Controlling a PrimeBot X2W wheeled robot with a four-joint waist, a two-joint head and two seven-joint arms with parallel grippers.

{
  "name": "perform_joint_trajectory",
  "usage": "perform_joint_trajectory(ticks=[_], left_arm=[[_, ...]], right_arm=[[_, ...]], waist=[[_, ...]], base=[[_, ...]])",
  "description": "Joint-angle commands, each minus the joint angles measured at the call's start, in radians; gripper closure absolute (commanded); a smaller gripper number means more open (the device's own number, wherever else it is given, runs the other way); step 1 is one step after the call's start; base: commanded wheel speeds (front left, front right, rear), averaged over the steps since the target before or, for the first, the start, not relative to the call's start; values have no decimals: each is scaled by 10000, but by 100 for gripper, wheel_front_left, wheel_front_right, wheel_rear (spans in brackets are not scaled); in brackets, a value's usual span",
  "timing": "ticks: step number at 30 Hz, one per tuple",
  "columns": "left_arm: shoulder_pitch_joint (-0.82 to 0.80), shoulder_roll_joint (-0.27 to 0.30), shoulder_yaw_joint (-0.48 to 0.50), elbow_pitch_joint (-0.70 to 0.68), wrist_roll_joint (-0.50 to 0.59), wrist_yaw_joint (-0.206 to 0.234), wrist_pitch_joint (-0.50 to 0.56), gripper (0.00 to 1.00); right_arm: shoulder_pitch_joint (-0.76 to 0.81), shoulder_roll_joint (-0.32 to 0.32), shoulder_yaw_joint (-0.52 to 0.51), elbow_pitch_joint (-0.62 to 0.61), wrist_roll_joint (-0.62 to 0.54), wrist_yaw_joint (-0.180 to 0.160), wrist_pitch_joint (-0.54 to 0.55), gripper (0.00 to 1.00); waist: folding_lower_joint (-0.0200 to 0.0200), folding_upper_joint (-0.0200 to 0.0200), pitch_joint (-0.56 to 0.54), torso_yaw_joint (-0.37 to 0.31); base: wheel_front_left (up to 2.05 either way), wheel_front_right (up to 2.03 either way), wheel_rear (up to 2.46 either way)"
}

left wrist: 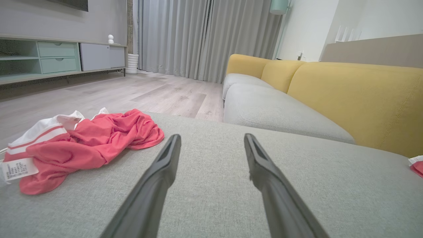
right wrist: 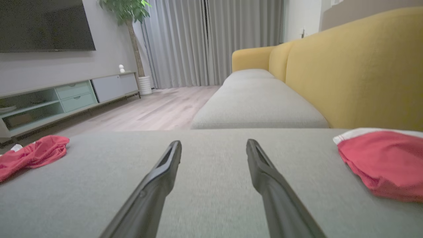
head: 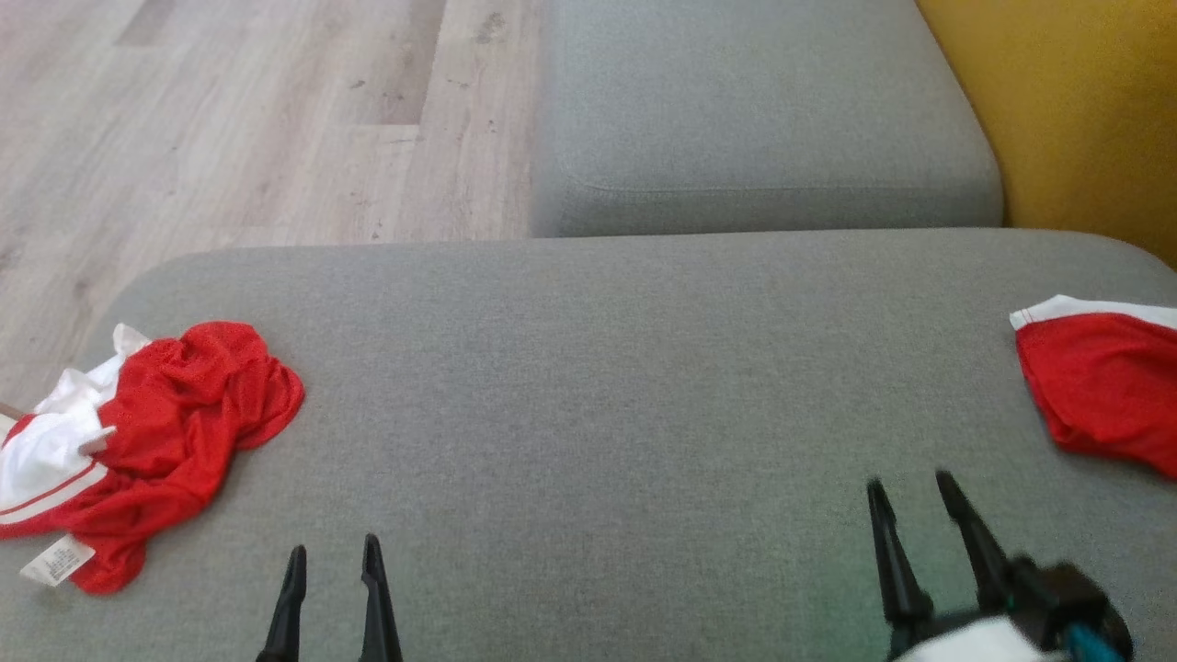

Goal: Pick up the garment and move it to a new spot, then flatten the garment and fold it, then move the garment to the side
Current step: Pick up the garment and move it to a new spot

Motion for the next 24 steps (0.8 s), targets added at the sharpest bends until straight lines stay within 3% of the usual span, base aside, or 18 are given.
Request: perform_joint_trajectory(ticks=[1,24], left_arm=[[-329,-45,347,-249,1,-23,-51,0],[-437,-45,308,-328,189,-170,-51,0]], right_arm=[[-2,0,98,-389,-121,65,-106,0],[499,192,-205,-621,-21,65,-108,0]], waist=[[2,-1,-104,117],[2,-1,-24,47]], base=[[0,0,0],[0,0,0]])
